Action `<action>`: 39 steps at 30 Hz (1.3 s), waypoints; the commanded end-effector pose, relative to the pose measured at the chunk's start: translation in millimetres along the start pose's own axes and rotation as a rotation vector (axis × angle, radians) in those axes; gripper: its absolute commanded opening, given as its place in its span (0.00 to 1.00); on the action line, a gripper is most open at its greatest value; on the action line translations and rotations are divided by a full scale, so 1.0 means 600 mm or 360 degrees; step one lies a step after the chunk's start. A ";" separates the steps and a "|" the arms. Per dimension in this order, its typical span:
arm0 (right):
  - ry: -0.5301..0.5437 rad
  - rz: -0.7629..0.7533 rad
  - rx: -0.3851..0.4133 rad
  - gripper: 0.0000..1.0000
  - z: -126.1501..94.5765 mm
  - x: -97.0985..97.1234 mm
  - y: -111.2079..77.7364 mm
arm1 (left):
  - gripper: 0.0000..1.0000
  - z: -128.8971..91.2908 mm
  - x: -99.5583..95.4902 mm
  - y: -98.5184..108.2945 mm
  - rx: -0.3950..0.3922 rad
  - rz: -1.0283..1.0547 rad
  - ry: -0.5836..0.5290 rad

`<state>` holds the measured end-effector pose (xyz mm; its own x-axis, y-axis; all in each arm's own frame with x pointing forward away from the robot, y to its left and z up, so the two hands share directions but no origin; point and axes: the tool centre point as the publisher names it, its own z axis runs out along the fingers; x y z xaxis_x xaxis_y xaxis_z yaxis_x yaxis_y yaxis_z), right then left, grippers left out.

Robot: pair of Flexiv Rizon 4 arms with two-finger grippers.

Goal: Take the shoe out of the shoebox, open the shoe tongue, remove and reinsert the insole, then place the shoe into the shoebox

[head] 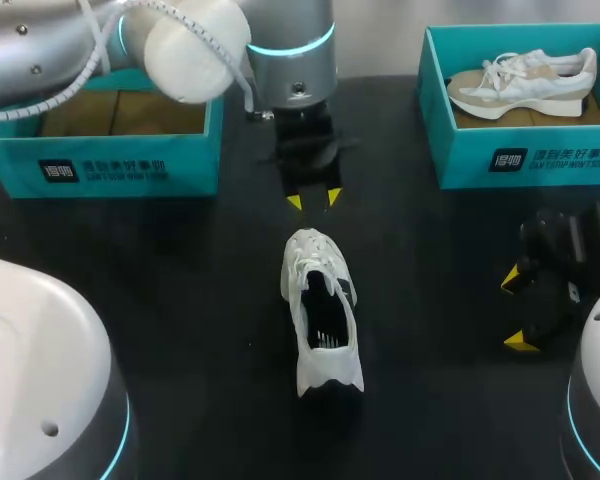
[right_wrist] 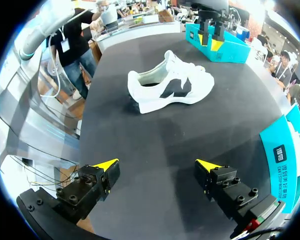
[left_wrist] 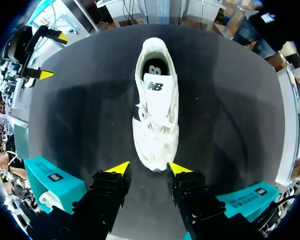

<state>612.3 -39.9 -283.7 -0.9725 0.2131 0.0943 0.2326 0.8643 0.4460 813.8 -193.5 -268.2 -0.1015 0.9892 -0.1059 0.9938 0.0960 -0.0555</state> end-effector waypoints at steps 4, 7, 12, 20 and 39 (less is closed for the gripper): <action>-0.0002 0.0001 0.0005 1.00 0.001 0.001 0.001 | 0.45 -0.008 -0.011 -0.027 0.0020 0.0009 0.0046; -0.0002 0.0001 0.0005 1.00 0.001 0.001 0.001 | 0.44 0.001 -0.014 -0.043 0.0038 0.0026 0.0059; -0.0002 0.0001 0.0005 1.00 0.001 0.001 0.001 | 0.38 0.016 -0.018 -0.067 0.0080 0.0044 0.0084; -0.0002 0.0001 0.0005 1.00 0.001 0.001 0.001 | 0.34 0.042 -0.017 -0.097 0.0140 0.0089 0.0115; -0.0002 0.0001 0.0005 1.00 0.001 0.001 0.001 | 0.20 0.116 0.022 -0.188 0.0340 0.0051 0.0179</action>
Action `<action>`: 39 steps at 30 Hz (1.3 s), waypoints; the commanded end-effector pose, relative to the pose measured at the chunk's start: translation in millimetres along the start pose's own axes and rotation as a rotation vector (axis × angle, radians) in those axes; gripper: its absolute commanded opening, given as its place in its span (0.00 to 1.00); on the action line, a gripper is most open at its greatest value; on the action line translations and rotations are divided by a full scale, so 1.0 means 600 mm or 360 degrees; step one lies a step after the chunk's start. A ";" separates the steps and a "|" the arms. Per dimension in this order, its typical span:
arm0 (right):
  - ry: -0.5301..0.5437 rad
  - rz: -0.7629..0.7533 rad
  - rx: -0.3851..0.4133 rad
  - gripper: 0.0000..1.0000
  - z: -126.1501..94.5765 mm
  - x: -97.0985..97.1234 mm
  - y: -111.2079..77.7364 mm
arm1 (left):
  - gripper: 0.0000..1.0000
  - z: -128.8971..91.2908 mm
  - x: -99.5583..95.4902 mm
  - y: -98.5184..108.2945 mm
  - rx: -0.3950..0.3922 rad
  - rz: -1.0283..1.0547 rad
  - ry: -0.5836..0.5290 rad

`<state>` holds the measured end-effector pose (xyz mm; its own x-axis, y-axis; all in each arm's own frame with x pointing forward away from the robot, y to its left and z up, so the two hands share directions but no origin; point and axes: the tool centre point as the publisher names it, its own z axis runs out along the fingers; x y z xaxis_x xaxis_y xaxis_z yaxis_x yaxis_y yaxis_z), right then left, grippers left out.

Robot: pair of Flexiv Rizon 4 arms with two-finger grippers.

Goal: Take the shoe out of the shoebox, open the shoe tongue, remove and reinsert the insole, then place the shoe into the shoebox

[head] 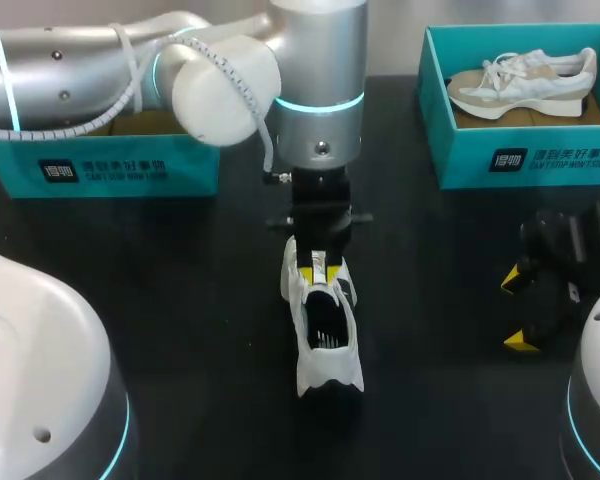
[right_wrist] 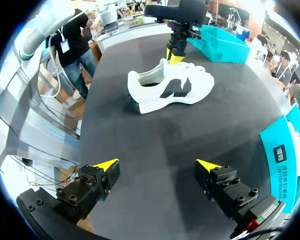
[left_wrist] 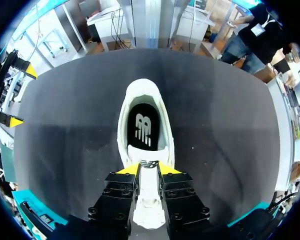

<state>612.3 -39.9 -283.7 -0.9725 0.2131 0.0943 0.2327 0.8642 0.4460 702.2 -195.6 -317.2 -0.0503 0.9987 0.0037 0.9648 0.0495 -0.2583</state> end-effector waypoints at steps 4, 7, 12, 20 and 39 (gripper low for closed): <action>-0.0002 0.0001 0.0005 1.00 0.001 0.001 0.001 | 0.21 0.018 0.000 -0.005 -0.0020 -0.0014 -0.0008; -0.0002 0.0001 0.0005 1.00 0.001 0.001 0.001 | 0.21 -0.012 0.010 -0.007 -0.0104 -0.0021 -0.0049; -0.0002 0.0001 0.0005 1.00 0.001 0.001 0.001 | 0.23 -0.009 0.009 -0.005 -0.0137 -0.0040 -0.0094; -0.0002 0.0001 0.0005 1.00 0.001 0.001 0.001 | 0.20 0.076 -0.004 -0.013 -0.0131 -0.0048 -0.0053; -0.0002 0.0001 0.0005 1.00 0.001 0.001 0.001 | 0.70 -0.054 0.039 -0.061 -0.0154 -0.0273 -0.0211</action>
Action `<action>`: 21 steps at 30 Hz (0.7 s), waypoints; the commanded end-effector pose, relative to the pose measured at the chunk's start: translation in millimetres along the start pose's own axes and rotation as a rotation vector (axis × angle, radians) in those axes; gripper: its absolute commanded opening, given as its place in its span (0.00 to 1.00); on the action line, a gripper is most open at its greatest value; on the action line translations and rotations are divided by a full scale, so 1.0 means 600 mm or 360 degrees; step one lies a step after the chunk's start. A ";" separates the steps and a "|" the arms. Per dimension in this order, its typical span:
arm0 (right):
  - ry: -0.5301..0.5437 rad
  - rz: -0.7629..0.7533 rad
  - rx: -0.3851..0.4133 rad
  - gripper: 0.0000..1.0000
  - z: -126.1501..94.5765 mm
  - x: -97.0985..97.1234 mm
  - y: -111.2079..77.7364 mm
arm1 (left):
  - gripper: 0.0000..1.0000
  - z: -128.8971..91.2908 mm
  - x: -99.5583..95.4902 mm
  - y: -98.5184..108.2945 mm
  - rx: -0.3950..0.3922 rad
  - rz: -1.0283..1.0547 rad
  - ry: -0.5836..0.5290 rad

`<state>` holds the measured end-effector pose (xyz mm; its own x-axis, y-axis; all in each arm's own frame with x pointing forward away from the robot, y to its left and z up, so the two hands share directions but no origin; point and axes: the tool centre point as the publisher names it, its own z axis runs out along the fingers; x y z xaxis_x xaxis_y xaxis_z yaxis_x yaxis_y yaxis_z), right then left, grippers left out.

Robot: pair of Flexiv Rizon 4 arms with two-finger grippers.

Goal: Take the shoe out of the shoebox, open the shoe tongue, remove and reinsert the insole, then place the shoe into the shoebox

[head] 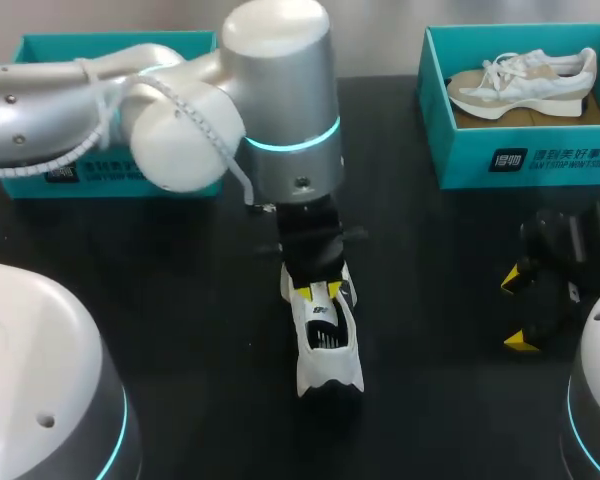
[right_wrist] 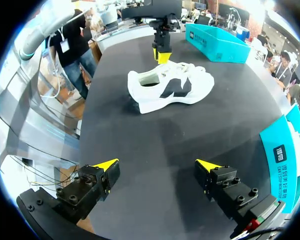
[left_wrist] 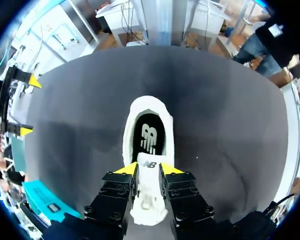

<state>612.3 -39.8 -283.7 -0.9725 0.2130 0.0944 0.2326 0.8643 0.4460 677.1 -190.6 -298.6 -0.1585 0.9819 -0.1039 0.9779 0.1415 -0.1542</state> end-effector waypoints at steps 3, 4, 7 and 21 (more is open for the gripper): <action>-0.0002 0.0001 0.0005 1.00 0.001 0.001 0.001 | 1.00 -0.050 0.029 -0.002 0.0149 -0.0375 0.0000; -0.0002 0.0001 0.0005 1.00 0.001 0.001 0.001 | 1.00 -0.050 0.029 -0.002 0.0149 -0.0375 0.0000; -0.0002 0.0001 0.0005 1.00 0.001 0.001 0.001 | 1.00 -0.050 0.029 -0.002 0.0149 -0.0375 0.0000; -0.0002 0.0001 0.0005 1.00 0.001 0.001 0.001 | 1.00 -0.048 0.035 -0.022 0.0140 -0.0496 0.0004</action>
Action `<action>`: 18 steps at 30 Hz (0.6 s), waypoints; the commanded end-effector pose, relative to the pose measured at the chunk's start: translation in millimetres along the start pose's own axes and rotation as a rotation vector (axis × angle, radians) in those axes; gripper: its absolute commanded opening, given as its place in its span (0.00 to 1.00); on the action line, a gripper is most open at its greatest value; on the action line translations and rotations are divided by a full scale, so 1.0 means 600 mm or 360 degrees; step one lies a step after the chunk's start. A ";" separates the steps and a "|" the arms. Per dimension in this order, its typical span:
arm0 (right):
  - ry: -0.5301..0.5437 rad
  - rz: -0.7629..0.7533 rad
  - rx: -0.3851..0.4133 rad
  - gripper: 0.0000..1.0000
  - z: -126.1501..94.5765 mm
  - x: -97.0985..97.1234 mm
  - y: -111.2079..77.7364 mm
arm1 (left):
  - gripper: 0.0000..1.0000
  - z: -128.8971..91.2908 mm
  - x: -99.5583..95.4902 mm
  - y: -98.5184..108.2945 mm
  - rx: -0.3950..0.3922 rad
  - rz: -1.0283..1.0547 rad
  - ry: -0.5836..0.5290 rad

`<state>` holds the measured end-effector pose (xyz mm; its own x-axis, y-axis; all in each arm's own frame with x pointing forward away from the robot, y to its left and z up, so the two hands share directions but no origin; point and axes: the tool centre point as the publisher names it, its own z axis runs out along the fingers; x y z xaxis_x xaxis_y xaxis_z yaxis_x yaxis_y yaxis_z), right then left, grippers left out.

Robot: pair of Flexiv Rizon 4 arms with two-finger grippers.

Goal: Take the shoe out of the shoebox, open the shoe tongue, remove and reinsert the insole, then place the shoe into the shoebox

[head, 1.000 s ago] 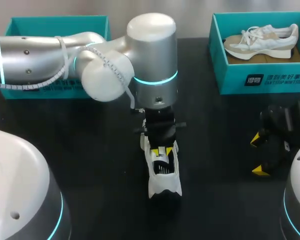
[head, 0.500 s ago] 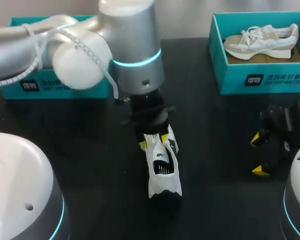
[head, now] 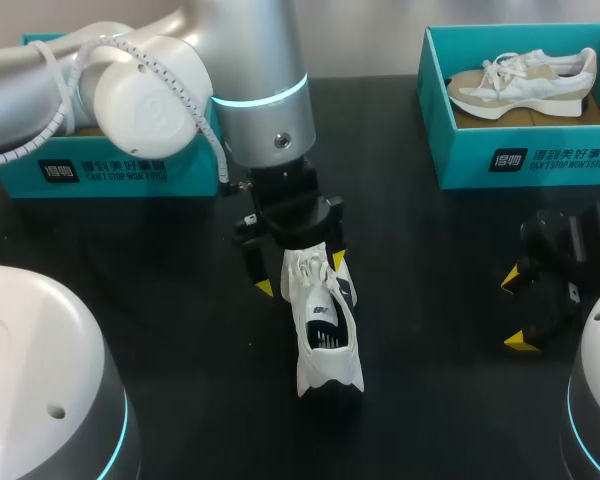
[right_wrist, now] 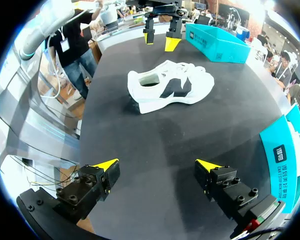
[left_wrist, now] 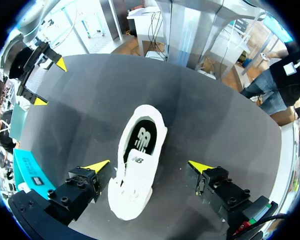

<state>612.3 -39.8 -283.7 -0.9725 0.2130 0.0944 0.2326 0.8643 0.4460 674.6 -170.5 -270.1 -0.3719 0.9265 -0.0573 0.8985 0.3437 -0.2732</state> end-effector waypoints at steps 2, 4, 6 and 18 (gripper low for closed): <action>-0.0002 0.0001 0.0005 1.00 0.001 0.001 0.001 | 1.00 0.002 0.017 -0.024 -0.0032 -0.0320 0.0015; -0.0002 0.0001 0.0005 1.00 0.001 0.001 0.001 | 1.00 -0.001 0.025 -0.044 -0.0016 -0.0572 0.0065; -0.0002 0.0001 0.0005 1.00 0.001 0.001 0.001 | 1.00 -0.001 0.023 -0.059 -0.0227 -0.1168 0.0101; -0.0002 0.0001 0.0005 1.00 0.001 0.001 0.001 | 1.00 -0.002 0.025 -0.063 -0.0333 -0.1388 0.0065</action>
<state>612.3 -39.8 -283.7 -0.9725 0.2130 0.0943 0.2326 0.8643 0.4460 637.8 -164.0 -261.2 -0.8112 0.5764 0.0983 0.5587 0.8136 -0.1607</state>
